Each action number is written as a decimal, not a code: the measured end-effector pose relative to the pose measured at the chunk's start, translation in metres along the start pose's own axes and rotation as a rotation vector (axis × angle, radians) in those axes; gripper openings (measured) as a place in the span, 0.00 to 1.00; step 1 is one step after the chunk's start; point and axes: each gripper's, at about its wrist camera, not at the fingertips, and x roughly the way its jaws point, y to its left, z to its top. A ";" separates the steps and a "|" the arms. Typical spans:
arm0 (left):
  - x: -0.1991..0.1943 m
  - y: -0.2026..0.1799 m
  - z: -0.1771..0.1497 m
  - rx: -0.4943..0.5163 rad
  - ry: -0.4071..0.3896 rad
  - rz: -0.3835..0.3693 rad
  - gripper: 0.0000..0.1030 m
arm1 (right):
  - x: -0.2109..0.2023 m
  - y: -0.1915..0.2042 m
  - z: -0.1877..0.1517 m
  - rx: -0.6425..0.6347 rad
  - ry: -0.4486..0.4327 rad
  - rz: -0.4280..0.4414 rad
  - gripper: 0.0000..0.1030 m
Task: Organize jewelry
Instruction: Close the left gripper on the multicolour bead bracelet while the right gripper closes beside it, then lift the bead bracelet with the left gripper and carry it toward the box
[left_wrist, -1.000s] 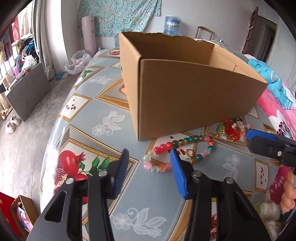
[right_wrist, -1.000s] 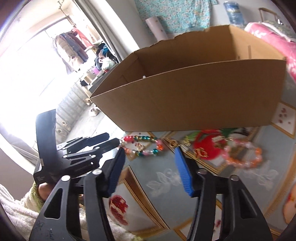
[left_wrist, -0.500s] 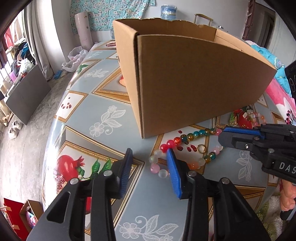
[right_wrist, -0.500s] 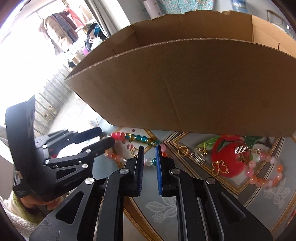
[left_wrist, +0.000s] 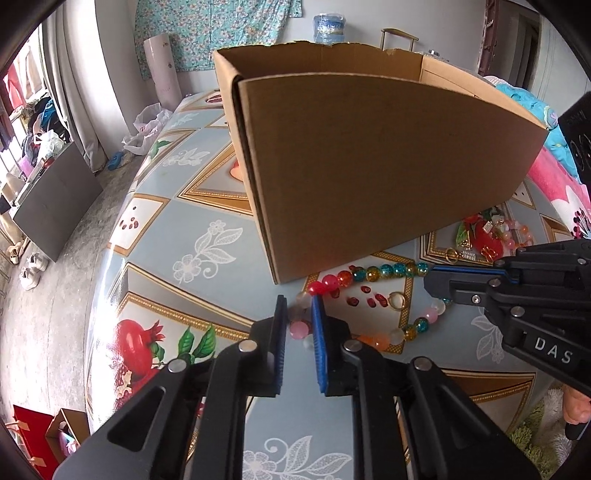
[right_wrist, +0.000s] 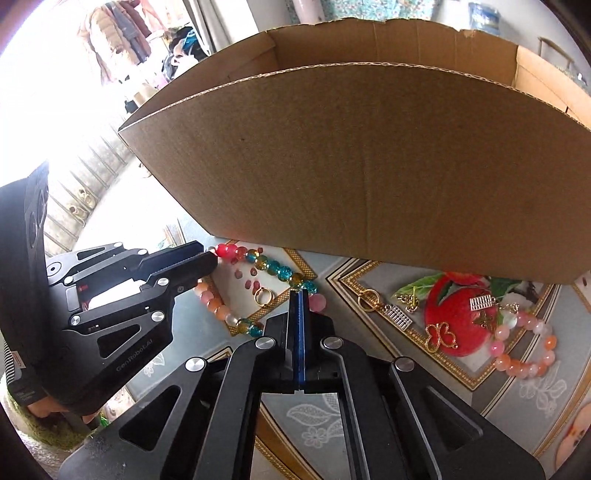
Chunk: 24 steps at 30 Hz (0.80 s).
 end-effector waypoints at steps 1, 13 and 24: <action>-0.001 0.000 0.000 -0.004 -0.001 -0.007 0.09 | -0.002 0.001 0.000 0.001 -0.004 0.003 0.00; -0.025 0.000 -0.001 -0.016 -0.050 -0.019 0.09 | -0.044 -0.020 -0.016 0.018 -0.063 0.024 0.00; -0.066 -0.011 0.002 -0.016 -0.152 -0.005 0.08 | -0.091 -0.035 -0.034 0.031 -0.167 0.079 0.00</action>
